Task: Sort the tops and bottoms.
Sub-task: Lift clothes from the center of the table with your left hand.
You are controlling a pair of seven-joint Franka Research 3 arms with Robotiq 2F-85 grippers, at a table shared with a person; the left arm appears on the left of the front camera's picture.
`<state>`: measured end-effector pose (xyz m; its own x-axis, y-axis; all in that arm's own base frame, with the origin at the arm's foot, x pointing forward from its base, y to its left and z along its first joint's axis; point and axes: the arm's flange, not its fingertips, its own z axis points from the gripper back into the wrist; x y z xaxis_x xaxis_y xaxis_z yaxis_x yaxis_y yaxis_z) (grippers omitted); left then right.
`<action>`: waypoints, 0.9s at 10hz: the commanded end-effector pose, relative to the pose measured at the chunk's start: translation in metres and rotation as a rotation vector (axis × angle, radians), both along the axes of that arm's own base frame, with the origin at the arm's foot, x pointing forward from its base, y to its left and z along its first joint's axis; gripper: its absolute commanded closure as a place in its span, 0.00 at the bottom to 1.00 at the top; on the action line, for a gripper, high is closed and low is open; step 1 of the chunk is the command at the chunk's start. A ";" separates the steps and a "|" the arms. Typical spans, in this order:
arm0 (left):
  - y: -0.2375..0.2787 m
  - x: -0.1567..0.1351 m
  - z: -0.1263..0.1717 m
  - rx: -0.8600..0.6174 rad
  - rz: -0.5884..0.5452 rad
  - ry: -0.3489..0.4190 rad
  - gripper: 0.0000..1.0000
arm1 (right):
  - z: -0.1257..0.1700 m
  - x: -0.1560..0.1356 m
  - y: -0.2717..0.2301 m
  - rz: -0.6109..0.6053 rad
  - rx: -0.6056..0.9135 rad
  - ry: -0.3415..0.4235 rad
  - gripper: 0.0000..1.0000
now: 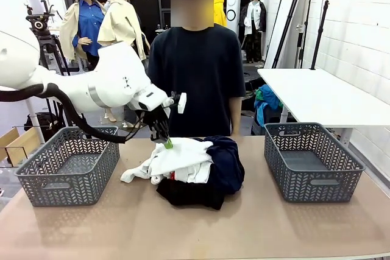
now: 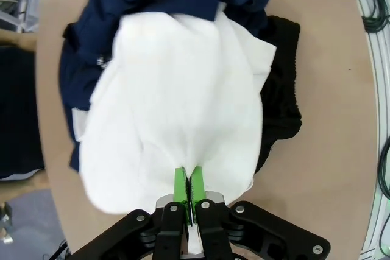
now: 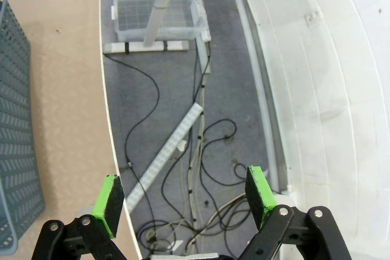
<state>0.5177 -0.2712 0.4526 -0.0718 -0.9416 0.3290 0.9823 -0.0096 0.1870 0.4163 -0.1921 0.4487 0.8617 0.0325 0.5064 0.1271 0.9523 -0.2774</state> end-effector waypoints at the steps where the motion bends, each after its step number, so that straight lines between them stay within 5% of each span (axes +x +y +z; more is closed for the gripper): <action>1: 0.016 0.009 0.050 -0.037 0.078 -0.044 1.00 | 0.000 0.001 0.000 0.003 -0.003 0.003 0.00; 4: 0.037 0.008 0.163 -0.070 0.163 -0.195 1.00 | 0.000 0.001 0.000 0.003 -0.003 0.003 0.00; 9: 0.024 -0.022 0.383 -0.110 0.408 -0.571 1.00 | 0.000 0.001 0.000 0.003 -0.003 0.003 0.00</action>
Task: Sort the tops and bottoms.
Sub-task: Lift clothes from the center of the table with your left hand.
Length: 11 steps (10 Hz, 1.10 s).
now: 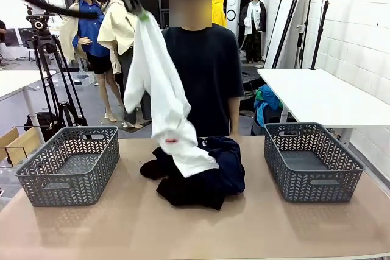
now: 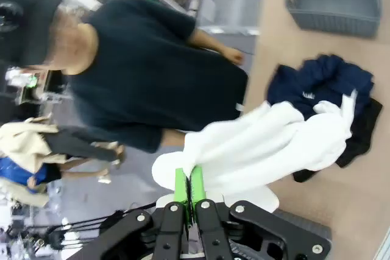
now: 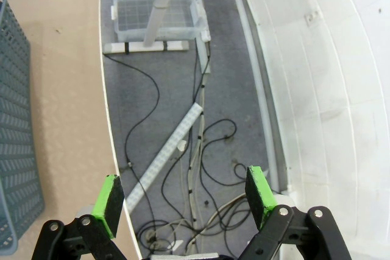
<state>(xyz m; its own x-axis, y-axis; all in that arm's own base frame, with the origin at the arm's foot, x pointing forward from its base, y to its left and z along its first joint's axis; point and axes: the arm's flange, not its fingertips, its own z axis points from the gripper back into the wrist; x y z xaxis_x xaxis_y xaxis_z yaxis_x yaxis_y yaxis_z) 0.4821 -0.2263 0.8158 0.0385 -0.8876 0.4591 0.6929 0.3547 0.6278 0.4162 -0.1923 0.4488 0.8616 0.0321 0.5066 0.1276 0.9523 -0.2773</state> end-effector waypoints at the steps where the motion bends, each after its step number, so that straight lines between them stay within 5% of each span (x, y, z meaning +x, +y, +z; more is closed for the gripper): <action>1: -0.030 0.005 0.056 0.027 0.133 -0.088 1.00 | 0.000 0.001 0.001 0.003 -0.003 0.004 0.00; 5: -0.031 -0.029 0.124 -0.041 0.197 -0.137 1.00 | 0.000 0.001 0.001 0.003 -0.003 0.004 0.00; 11: -0.020 -0.045 0.116 -0.041 0.188 -0.140 1.00 | 0.000 0.001 0.001 0.003 -0.003 0.004 0.00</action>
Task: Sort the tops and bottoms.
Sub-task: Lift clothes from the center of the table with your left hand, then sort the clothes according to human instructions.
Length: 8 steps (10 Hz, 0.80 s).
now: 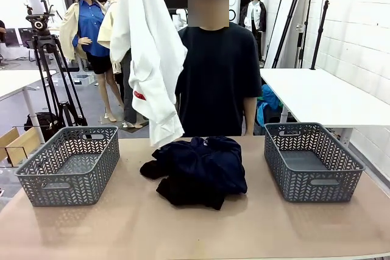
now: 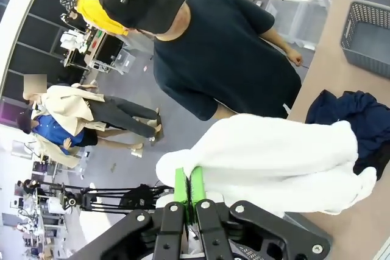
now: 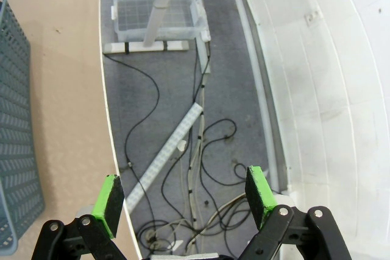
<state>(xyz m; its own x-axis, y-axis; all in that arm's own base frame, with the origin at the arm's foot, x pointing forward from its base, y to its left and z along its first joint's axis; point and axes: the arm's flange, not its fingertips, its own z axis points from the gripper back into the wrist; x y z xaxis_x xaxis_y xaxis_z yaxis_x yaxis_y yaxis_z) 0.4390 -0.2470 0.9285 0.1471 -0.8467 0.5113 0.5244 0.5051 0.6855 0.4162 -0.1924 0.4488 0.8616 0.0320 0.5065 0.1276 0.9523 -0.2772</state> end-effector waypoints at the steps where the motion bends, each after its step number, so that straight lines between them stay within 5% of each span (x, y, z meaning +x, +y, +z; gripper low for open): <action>1: 0.001 -0.002 0.003 0.007 -0.007 -0.012 1.00 | 0.000 0.001 0.001 0.003 -0.003 0.004 0.00; 8: 0.001 -0.002 0.003 0.007 -0.007 -0.012 1.00 | 0.000 0.001 0.001 0.003 -0.003 0.004 0.00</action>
<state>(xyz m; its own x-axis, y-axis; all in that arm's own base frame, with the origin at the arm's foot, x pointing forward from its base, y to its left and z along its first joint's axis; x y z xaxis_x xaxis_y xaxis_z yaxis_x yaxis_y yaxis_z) 0.4404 -0.2476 0.9265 0.1489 -0.8478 0.5090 0.5270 0.5036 0.6846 0.4162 -0.1923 0.4488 0.8616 0.0320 0.5065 0.1276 0.9523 -0.2772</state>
